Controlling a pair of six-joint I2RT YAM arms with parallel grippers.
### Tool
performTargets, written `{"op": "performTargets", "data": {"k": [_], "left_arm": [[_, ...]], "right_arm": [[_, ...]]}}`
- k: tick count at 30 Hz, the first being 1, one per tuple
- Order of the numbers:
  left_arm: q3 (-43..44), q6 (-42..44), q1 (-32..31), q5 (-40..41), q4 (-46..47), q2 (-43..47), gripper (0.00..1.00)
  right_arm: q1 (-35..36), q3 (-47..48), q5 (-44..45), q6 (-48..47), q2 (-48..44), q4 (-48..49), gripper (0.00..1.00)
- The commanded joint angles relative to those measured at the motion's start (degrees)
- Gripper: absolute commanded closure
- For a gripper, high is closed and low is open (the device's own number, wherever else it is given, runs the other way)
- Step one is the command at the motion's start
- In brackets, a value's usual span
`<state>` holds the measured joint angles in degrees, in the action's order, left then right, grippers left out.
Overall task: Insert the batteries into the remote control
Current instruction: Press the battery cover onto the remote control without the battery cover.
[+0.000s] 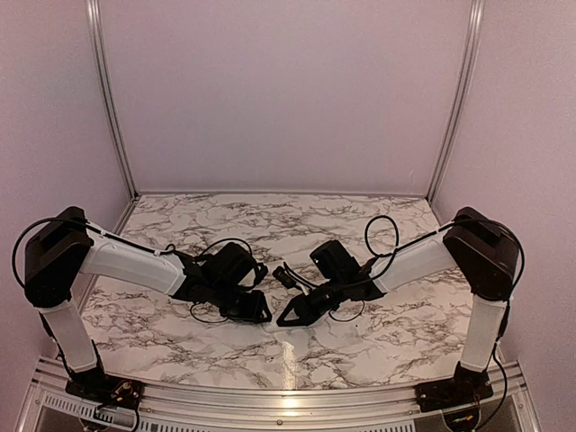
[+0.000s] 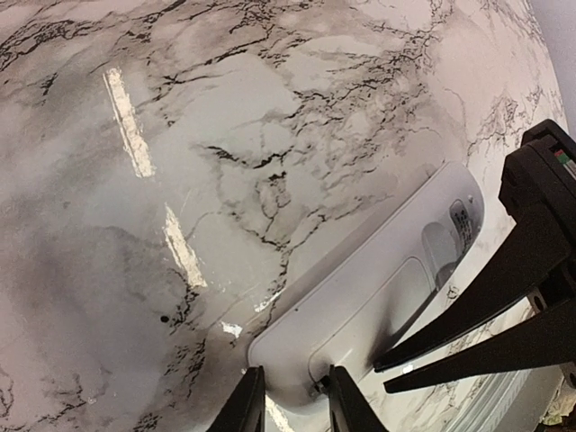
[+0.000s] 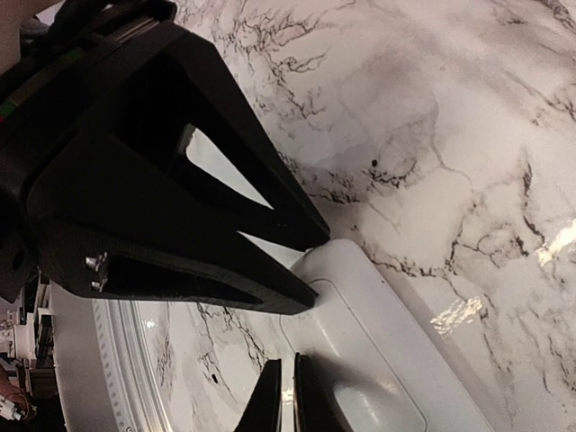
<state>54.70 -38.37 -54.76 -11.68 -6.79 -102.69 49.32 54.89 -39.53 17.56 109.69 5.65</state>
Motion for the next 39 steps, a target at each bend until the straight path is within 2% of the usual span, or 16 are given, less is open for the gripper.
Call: {"op": "performTargets", "data": {"k": [1,9,20,24,28,31,32,35,39], "left_arm": [[0.15,0.20,0.36,1.41,-3.86,-1.56,0.77],[-0.75,1.20,0.53,1.54,-4.40,-0.73,0.85],[0.49,3.23,0.61,1.78,-0.44,5.66,0.57],[0.42,4.62,0.99,2.84,0.28,8.83,0.48],[-1.52,8.24,1.85,4.51,2.30,13.54,0.24],[-2.82,11.23,2.81,6.42,4.78,17.39,0.03],[-2.99,12.07,3.02,7.30,5.13,18.40,0.01],[-1.75,13.55,3.17,11.11,4.19,19.54,0.01],[-0.49,18.52,3.17,12.57,4.98,19.41,0.01]], "right_arm": [[-0.36,-0.74,2.79,0.02,2.02,-1.55,0.95],[-0.45,-0.97,2.70,0.18,1.93,-1.30,0.95],[-0.45,0.18,1.67,0.56,-0.45,-0.12,0.94],[-0.45,0.95,1.47,0.53,-3.09,0.40,0.90],[-0.65,0.71,2.44,-0.05,-6.93,0.31,0.76],[-1.61,-1.17,2.97,-0.37,-10.92,0.57,0.55],[-2.20,-2.06,3.19,-0.46,-12.44,0.79,0.47],[-4.11,-5.54,4.26,-1.35,-18.20,1.68,0.31],[-6.45,-10.69,7.79,-3.79,-28.58,1.95,0.18]]}}
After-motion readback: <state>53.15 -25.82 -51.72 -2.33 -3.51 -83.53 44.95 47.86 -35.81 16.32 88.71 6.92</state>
